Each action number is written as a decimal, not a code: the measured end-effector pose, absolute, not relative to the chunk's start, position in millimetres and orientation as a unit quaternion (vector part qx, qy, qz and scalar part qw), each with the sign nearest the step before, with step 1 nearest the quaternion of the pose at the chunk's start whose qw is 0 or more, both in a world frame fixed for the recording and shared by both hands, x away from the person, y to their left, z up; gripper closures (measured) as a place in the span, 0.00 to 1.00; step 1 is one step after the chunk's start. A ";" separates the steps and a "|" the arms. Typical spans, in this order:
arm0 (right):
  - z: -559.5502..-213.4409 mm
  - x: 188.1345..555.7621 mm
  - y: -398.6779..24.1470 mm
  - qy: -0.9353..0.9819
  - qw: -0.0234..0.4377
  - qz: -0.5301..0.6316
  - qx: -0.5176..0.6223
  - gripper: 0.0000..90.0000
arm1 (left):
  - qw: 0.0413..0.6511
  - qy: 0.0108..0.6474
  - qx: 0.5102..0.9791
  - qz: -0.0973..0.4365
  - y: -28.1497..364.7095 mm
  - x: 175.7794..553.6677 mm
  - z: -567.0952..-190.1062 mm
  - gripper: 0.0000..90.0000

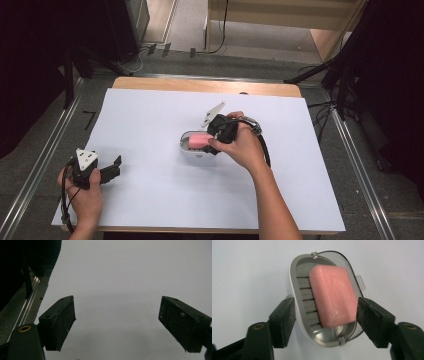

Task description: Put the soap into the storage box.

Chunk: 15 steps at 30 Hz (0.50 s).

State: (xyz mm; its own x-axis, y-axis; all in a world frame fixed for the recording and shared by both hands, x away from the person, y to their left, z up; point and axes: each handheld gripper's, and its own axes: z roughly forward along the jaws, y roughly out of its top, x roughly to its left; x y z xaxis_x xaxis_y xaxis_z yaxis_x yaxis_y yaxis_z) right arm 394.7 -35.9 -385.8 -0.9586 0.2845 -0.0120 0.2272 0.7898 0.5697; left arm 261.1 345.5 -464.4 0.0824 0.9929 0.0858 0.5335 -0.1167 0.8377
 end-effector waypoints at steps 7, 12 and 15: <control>-392.0 387.5 -61.0 0.928 0.054 0.318 0.188 0.20 | 0.326 0.577 0.661 0.352 345.4 260.9 -464.4 0.16; -393.9 379.7 -71.0 0.922 0.106 0.302 0.218 0.15 | 0.326 0.577 0.661 0.353 345.3 260.8 -464.4 0.16; -395.7 377.7 -77.5 0.923 0.094 0.296 0.228 0.14 | 0.327 0.577 0.660 0.353 345.2 260.8 -464.5 0.16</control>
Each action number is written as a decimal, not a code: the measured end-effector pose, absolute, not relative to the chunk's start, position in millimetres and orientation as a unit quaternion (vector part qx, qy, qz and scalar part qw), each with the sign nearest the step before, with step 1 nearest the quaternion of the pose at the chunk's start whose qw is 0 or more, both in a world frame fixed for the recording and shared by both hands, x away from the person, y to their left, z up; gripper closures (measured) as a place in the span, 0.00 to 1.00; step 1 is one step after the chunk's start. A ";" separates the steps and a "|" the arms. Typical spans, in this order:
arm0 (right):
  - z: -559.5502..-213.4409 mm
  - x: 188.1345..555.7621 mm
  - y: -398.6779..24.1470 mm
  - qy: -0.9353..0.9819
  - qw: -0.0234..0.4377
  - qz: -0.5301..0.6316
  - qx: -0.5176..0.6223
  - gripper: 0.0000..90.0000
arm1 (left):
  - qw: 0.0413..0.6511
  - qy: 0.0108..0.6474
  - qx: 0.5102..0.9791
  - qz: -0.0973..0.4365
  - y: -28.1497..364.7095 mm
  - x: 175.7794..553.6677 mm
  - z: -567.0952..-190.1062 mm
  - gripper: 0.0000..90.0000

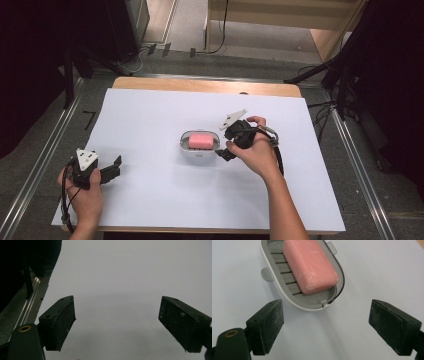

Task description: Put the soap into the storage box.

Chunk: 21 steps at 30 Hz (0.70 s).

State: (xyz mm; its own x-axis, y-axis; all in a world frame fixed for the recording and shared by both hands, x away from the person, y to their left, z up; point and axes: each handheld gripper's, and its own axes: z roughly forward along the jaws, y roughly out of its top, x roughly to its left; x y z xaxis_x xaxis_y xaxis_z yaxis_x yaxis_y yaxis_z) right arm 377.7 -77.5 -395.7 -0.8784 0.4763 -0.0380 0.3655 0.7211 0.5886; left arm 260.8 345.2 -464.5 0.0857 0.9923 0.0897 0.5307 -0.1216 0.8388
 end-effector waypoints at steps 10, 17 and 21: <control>-405.1 375.7 -95.1 0.914 0.083 0.301 0.260 0.00 | 0.327 0.577 0.660 0.353 345.2 260.8 -464.5 0.16; -409.5 372.3 -107.4 0.907 0.087 0.307 0.275 0.00 | 0.327 0.577 0.660 0.353 345.2 260.7 -464.4 0.16; -411.9 370.3 -115.3 0.903 0.090 0.311 0.282 0.00 | 0.327 0.577 0.661 0.353 345.3 260.8 -464.4 0.16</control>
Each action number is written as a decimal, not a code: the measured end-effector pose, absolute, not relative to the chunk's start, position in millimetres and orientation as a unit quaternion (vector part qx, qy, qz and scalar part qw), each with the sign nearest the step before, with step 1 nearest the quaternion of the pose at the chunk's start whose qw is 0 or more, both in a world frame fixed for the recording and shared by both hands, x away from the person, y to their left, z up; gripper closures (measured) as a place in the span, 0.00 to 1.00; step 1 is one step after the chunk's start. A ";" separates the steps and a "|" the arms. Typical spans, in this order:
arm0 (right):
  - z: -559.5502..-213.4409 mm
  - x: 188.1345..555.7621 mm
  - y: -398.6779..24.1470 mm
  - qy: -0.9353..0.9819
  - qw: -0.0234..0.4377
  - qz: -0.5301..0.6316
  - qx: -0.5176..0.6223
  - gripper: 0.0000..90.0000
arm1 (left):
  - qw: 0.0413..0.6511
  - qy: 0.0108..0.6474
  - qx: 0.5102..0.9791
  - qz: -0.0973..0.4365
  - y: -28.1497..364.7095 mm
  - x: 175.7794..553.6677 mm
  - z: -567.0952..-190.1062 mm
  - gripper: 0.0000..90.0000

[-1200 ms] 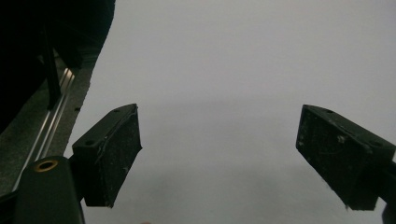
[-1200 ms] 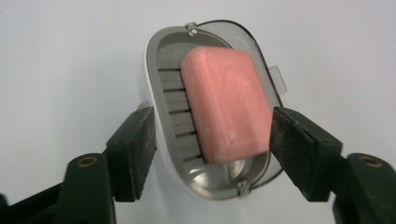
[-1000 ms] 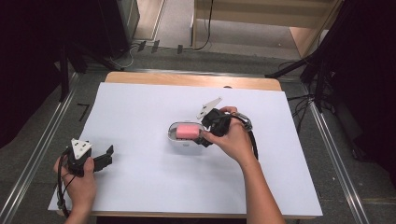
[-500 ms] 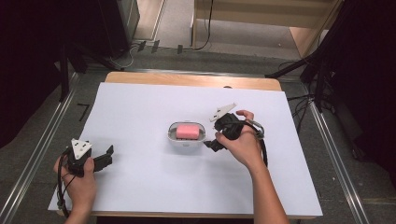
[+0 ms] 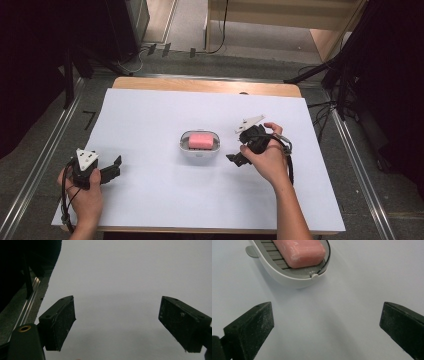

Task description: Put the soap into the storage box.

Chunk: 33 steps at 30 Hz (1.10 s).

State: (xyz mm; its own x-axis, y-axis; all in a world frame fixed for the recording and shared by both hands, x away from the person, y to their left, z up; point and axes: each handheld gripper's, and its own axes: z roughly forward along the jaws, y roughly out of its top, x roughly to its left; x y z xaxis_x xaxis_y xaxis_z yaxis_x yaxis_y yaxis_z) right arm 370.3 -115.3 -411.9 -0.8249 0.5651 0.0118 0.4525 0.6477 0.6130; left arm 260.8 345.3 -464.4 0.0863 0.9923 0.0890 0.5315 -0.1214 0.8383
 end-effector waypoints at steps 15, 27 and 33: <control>-422.6 360.9 -145.2 0.892 0.103 0.319 0.303 0.00 | 0.327 0.577 0.661 0.352 345.2 260.7 -464.4 0.16; -434.1 352.4 -169.0 0.882 0.110 0.330 0.318 0.00 | 0.327 0.576 0.660 0.355 344.8 260.6 -464.6 0.16; -438.9 347.8 -180.2 0.875 0.114 0.335 0.330 0.00 | 0.326 0.576 0.660 0.355 344.6 260.5 -464.6 0.16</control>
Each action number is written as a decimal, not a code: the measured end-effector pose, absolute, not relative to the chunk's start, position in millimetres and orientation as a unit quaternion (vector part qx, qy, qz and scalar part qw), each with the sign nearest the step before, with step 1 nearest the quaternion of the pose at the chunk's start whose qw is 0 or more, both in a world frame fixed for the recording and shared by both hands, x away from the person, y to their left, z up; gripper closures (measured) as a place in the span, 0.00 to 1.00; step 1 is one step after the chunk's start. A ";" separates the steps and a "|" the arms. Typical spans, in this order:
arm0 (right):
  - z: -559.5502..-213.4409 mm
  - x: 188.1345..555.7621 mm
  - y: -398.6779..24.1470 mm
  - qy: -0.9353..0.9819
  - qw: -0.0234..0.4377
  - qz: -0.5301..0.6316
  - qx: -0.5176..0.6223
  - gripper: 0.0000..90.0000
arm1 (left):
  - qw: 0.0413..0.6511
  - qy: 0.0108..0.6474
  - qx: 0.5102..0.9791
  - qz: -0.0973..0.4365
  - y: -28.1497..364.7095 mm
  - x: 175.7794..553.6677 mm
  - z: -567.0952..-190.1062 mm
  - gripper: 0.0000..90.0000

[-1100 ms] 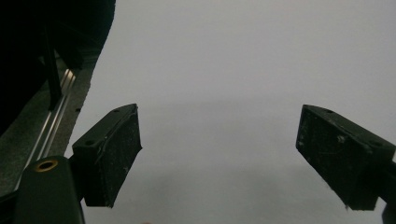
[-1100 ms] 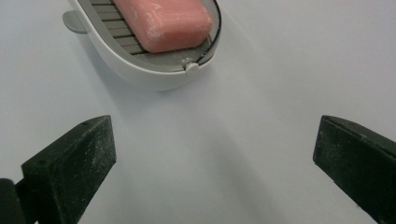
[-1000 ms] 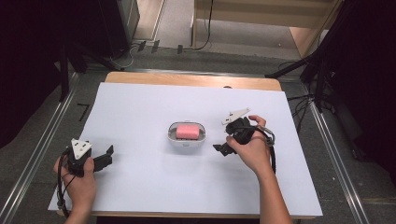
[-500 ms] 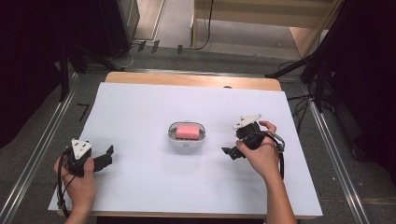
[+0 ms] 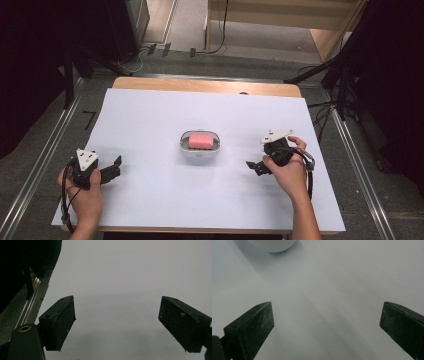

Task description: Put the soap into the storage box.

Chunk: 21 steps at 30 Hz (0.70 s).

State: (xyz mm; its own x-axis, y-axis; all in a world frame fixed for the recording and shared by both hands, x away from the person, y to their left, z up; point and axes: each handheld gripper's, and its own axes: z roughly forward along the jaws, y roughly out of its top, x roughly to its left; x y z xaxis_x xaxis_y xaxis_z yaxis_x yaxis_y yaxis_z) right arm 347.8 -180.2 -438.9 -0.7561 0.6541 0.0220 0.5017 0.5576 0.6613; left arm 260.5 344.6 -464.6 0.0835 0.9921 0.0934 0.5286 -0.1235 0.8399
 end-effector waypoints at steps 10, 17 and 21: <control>-446.1 340.4 -201.0 0.861 0.123 0.350 0.348 0.00 | 0.326 0.576 0.660 0.356 344.4 260.4 -464.6 0.16; -452.2 334.3 -214.1 0.853 0.126 0.354 0.361 0.00 | 0.326 0.576 0.660 0.356 344.3 260.4 -464.6 0.16; -456.9 330.0 -222.1 0.848 0.126 0.358 0.370 0.00 | 0.325 0.576 0.660 0.356 344.3 260.3 -464.6 0.16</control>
State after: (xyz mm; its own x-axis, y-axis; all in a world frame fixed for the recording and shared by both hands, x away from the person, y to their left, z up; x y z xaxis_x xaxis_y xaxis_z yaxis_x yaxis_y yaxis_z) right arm 330.0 -222.1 -456.9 -0.6938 0.7183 0.0514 0.5375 0.4690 0.7008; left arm 260.3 344.3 -464.6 0.0836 0.9918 0.0964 0.5284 -0.1262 0.8395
